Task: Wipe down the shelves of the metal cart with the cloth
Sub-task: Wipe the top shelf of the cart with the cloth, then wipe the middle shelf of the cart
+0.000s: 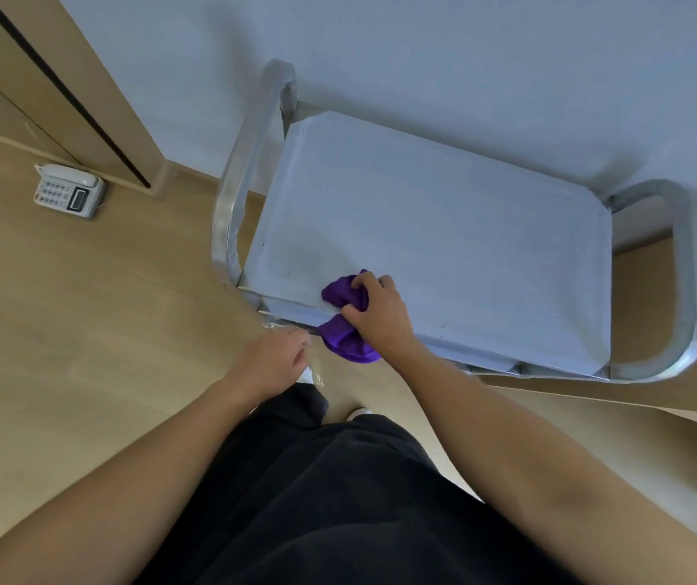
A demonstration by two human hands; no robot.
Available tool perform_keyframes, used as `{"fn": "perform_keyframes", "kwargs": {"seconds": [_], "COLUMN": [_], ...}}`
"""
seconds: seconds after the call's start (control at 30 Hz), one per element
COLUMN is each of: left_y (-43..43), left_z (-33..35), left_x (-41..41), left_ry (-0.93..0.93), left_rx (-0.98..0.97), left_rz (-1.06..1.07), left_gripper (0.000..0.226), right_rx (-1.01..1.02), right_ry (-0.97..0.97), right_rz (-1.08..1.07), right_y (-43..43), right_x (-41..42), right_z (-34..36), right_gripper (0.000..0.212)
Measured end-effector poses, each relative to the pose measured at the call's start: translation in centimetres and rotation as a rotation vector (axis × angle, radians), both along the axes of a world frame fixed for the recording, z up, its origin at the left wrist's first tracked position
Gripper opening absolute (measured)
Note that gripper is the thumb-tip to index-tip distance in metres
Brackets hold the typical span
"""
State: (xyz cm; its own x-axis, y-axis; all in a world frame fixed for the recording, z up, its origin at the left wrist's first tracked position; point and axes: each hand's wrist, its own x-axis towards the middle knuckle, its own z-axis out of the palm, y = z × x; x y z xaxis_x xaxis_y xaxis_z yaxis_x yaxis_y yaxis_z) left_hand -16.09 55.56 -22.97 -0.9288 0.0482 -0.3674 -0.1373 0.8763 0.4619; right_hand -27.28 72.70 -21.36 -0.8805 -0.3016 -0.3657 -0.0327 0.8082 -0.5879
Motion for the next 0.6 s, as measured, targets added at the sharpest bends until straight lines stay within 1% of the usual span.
{"fn": "perform_keyframes", "kwargs": {"seconds": [0.07, 0.2, 0.33, 0.5, 0.6], "left_y": [0.5, 1.9, 2.9, 3.1, 2.7], "left_z": [0.2, 0.3, -0.1, 0.9, 1.1], "left_x": [1.4, 4.1, 6.9, 8.0, 8.1], "left_ry": [-0.025, -0.071, -0.135, -0.121, -0.111], "left_rx": [0.001, 0.014, 0.014, -0.015, -0.026], "left_rz": [0.025, 0.086, 0.1, 0.128, 0.103], "left_gripper": [0.013, 0.025, 0.023, 0.026, 0.027], "right_rx": [-0.079, -0.177, -0.209, -0.229, -0.227], "right_ry": [-0.007, -0.091, -0.147, -0.128, -0.112], "right_rz": [-0.05, -0.064, -0.027, -0.059, -0.108], "right_y": [0.6, 2.2, 3.3, 3.4, 3.2], "right_x": [2.1, 6.4, 9.4, 11.5, 12.3], "right_z": [1.0, 0.9, -0.9, -1.1, -0.9], "right_gripper": [0.034, 0.034, 0.035, 0.035, 0.034]}}
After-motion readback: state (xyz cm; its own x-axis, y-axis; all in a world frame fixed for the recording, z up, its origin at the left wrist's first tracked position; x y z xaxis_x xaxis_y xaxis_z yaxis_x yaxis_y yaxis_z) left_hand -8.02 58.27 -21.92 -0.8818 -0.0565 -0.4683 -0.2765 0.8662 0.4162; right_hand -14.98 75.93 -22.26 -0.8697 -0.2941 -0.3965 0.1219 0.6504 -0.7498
